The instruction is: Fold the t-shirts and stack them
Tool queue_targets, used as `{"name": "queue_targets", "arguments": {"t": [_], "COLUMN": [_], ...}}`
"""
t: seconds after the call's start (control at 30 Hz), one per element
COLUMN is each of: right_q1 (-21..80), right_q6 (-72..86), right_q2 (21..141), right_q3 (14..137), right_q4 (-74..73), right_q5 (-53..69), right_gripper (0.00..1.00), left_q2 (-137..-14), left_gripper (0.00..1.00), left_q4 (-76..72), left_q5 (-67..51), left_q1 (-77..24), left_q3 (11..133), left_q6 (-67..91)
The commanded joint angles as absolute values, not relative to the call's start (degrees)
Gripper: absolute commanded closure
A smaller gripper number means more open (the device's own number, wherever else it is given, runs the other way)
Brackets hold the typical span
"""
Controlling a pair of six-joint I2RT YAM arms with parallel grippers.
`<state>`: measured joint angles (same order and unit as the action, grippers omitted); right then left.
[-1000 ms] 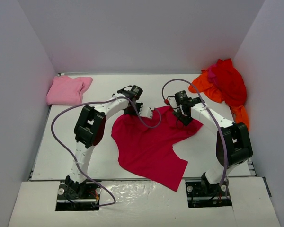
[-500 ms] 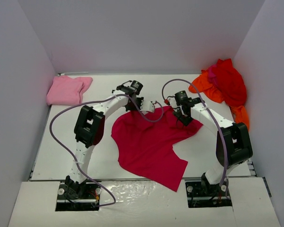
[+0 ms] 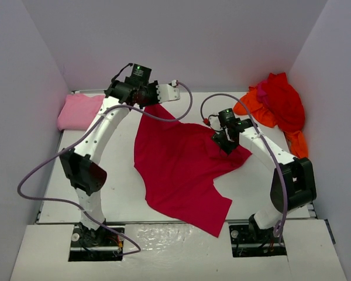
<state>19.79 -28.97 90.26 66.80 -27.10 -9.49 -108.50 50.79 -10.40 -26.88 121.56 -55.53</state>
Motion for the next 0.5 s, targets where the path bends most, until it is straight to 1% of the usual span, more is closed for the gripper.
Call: {"name": "queue_targets", "arguments": {"t": [0.0,0.13,0.3,0.4,0.47], "right_q1": [19.11,18.04,17.49,17.51,17.58], "right_q6": [-32.85,-34.87,-36.02,-35.63,-35.44], "right_q2": [89.35,96.53,100.12,100.99,103.18], "right_q3": [72.41,76.57,79.01,78.89,78.70], "right_q4": [-26.37,-26.62,-26.64,-27.01,-27.59], "right_q5": [-7.01,-5.57,-2.82,1.43,1.93], "right_gripper": [0.42,0.44,0.44,0.44,0.45], "left_q2": [-102.70,-97.50,-92.77,-91.07,-90.26], "left_gripper": [1.00,1.00,1.00,1.00,1.00], "left_q4": [55.19,54.40,54.58,54.60,54.63], "left_q5": [-7.87,-6.61,-5.29,-5.66,-5.80], "left_q1": [-26.08,-24.21,-21.60,-20.53,-19.92], "left_q3": [123.37,119.60,115.02,113.93,113.21], "left_q6": [-53.67,-52.57,-51.40,-50.75,-50.54]}}
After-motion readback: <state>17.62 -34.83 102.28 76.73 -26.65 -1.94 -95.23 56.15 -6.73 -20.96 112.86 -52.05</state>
